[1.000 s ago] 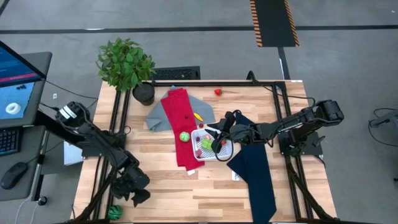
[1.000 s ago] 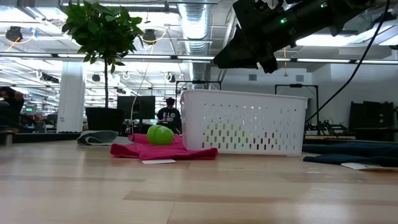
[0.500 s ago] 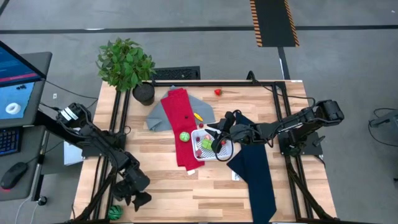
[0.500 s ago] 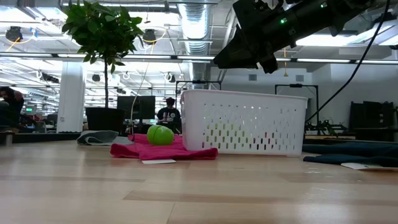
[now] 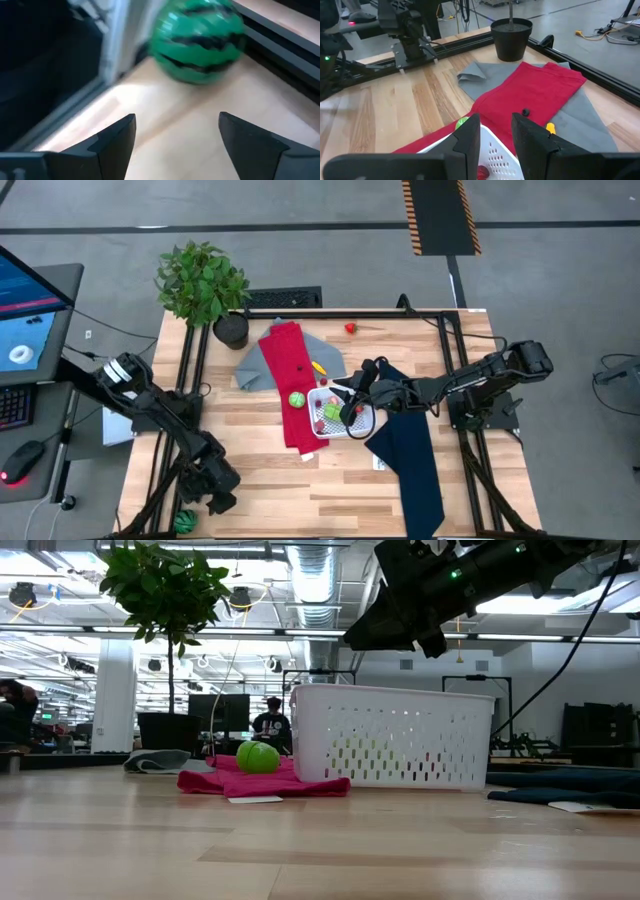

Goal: Pick and placing Produce into tupperware
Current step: Put the watermelon into the white bin

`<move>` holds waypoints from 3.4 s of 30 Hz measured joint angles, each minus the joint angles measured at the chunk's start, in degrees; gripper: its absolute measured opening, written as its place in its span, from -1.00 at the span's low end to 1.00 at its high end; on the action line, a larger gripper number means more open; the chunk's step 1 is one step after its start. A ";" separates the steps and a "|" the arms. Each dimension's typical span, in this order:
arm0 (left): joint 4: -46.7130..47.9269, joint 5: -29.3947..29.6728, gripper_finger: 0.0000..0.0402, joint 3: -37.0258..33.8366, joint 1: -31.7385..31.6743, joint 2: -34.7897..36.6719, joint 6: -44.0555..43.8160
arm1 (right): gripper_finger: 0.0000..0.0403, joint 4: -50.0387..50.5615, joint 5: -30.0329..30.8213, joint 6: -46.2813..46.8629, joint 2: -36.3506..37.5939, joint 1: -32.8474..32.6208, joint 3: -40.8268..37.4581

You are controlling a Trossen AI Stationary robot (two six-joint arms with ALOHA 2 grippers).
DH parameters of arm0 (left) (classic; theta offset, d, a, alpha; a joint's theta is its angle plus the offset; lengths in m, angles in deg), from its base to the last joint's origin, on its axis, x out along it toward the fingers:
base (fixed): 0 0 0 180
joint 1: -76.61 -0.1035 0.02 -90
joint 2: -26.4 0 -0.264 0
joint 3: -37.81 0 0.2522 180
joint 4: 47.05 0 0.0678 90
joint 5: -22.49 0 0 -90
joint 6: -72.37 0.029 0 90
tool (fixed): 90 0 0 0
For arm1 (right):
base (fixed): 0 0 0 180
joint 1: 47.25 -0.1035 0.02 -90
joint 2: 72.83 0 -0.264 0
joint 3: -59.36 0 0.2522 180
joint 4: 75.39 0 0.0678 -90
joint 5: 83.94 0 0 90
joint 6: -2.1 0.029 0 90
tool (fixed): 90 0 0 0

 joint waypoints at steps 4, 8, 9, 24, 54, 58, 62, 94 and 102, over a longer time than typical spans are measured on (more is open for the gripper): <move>-0.36 -0.74 0.56 0.11 0.90 -2.09 -0.06 | -0.34 -0.03 -0.02 -0.01 0.00 0.00 0.00; -0.88 -2.33 0.78 0.09 1.02 -2.21 -0.93 | -0.33 -0.03 0.00 -0.01 0.00 -0.01 0.00; -0.86 -2.77 0.83 0.00 1.05 -2.21 -1.51 | -0.33 -0.06 0.00 0.01 0.00 0.00 0.00; -6.95 -9.35 0.94 0.11 3.44 -2.25 -6.55 | -0.34 -0.07 0.00 0.00 0.00 -0.02 0.00; -11.69 -0.26 0.91 -0.04 11.75 -2.71 -21.14 | -0.34 -0.06 0.00 -0.01 0.00 -0.01 0.00; -12.13 -0.60 0.82 -0.04 11.87 -2.71 -21.49 | -0.34 -0.06 0.00 0.01 0.00 -0.01 0.00; -12.52 -0.55 0.70 -0.04 11.91 -2.71 -21.75 | -0.33 -0.06 0.00 0.00 0.00 -0.01 0.00; -15.36 4.13 0.33 0.00 5.47 -2.67 -23.38 | -0.34 -0.07 0.00 -0.02 0.00 -0.02 0.00; -17.51 5.85 0.33 0.00 -0.03 -2.62 -25.36 | -0.33 -0.07 0.00 -0.02 0.00 -0.01 0.00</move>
